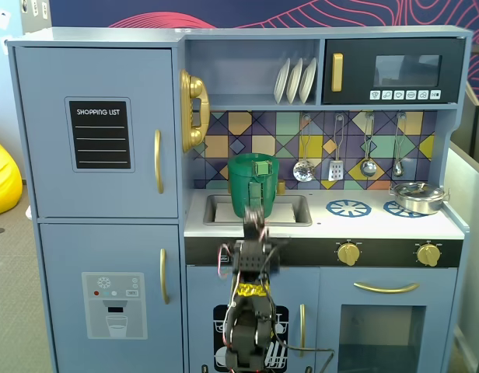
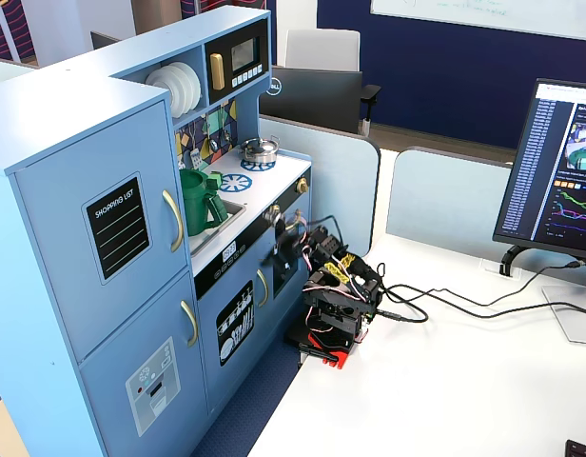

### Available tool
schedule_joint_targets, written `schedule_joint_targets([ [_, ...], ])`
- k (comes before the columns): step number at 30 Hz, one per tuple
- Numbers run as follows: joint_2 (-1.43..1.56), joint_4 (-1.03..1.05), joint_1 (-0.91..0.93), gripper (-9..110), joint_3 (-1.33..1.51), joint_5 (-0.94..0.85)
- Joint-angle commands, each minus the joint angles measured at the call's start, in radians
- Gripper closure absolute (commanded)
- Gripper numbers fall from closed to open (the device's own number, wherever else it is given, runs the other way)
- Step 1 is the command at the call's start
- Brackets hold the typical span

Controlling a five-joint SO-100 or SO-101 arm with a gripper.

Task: Pick up the lid from the counter and put it on the green recipient

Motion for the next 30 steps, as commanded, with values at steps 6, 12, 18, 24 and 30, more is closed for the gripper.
schedule_joint_targets([
  [6, 0.080, 0.164, -0.018, 100, 0.270, 0.173],
  [12, 0.081, 0.262, -0.048, 100, 0.368, 0.284],
  [18, 0.081, 0.356, -0.084, 100, 0.368, 0.328],
  [24, 0.081, 0.379, -0.107, 100, 0.368, 0.330],
  [30, 0.081, 0.391, -0.095, 100, 0.368, 0.256],
])
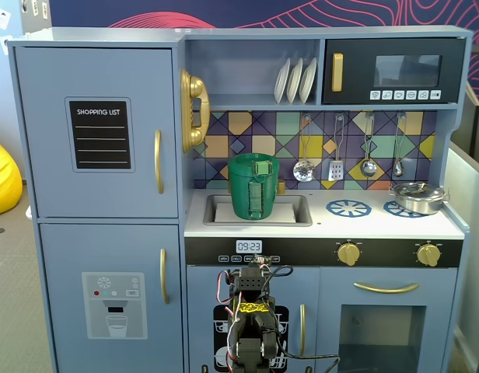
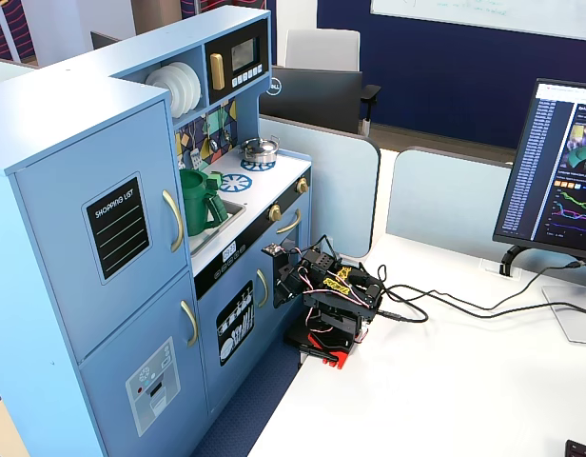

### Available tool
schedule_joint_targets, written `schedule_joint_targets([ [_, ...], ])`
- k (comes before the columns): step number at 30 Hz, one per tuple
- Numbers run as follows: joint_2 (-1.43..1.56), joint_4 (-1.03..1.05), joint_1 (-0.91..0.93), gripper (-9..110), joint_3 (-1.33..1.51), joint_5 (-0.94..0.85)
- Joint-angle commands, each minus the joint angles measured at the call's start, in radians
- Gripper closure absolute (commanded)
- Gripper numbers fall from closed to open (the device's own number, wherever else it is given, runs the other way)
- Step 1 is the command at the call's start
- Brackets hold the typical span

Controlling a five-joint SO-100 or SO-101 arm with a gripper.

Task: Pick up the lid from the counter and put it on the green recipient

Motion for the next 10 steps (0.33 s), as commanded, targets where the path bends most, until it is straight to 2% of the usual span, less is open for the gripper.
schedule_joint_targets([
  [1, -0.003, 0.190, -0.005, 100, 0.012, -0.064],
  [10, -0.003, 0.195, -0.005, 99, 0.012, -0.089],
])
